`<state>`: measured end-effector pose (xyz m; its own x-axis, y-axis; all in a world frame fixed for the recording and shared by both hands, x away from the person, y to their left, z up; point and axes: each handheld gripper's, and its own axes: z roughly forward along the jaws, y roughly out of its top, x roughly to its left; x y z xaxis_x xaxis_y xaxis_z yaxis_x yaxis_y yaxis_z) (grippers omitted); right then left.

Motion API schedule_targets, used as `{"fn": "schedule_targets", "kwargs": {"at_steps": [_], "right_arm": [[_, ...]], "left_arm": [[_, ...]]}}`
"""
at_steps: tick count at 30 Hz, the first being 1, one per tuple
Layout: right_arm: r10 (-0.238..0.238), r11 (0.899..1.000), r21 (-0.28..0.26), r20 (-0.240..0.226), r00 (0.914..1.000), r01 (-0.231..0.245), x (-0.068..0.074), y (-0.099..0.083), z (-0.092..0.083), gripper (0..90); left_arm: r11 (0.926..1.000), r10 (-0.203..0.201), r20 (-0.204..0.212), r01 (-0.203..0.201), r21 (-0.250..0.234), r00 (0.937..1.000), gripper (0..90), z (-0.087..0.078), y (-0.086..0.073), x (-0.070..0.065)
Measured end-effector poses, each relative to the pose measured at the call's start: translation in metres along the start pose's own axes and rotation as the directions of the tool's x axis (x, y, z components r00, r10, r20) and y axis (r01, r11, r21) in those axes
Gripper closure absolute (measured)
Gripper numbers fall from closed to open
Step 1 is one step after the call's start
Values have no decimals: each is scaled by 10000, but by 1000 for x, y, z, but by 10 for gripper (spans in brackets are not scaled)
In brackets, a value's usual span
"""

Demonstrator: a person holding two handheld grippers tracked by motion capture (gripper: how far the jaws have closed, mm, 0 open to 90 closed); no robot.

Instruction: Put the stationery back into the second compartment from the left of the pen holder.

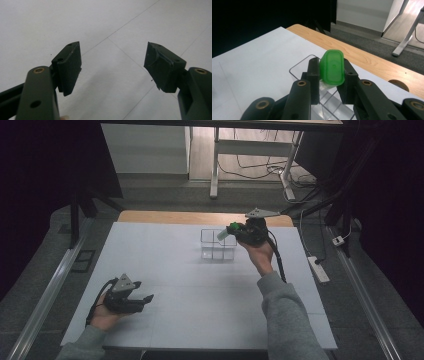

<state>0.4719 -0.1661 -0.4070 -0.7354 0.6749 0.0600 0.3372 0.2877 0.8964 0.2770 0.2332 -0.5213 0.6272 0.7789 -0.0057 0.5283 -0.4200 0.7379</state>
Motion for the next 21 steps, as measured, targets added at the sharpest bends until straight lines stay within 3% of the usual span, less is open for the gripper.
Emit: {"fn": "schedule_targets", "kwargs": {"at_steps": [4, 6, 9, 21], "right_arm": [[42, 9999, 108, -147, 9999, -41, -1, -3, 9, 715], [40, 9999, 153, -90, 10000, -39, 0, -4, 11, 615], [6, 9997, 253, 56, 10000, -8, 0, -6, 9, 549], [-75, 9996, 262, -250, 9997, 82, 5, -23, -23, 487]], "left_arm": [[10000, -7, -8, 7, 61, 10000, 298, 1, -1, 1], [10000, -4, -23, 5, 87, 10000, 297, 2, -2, 1], [10000, -30, -24, 30, 64, 10000, 297, 2, -2, 2], [10000, 11, 0, -11, 97, 10000, 295, 3, -2, 2]]}}
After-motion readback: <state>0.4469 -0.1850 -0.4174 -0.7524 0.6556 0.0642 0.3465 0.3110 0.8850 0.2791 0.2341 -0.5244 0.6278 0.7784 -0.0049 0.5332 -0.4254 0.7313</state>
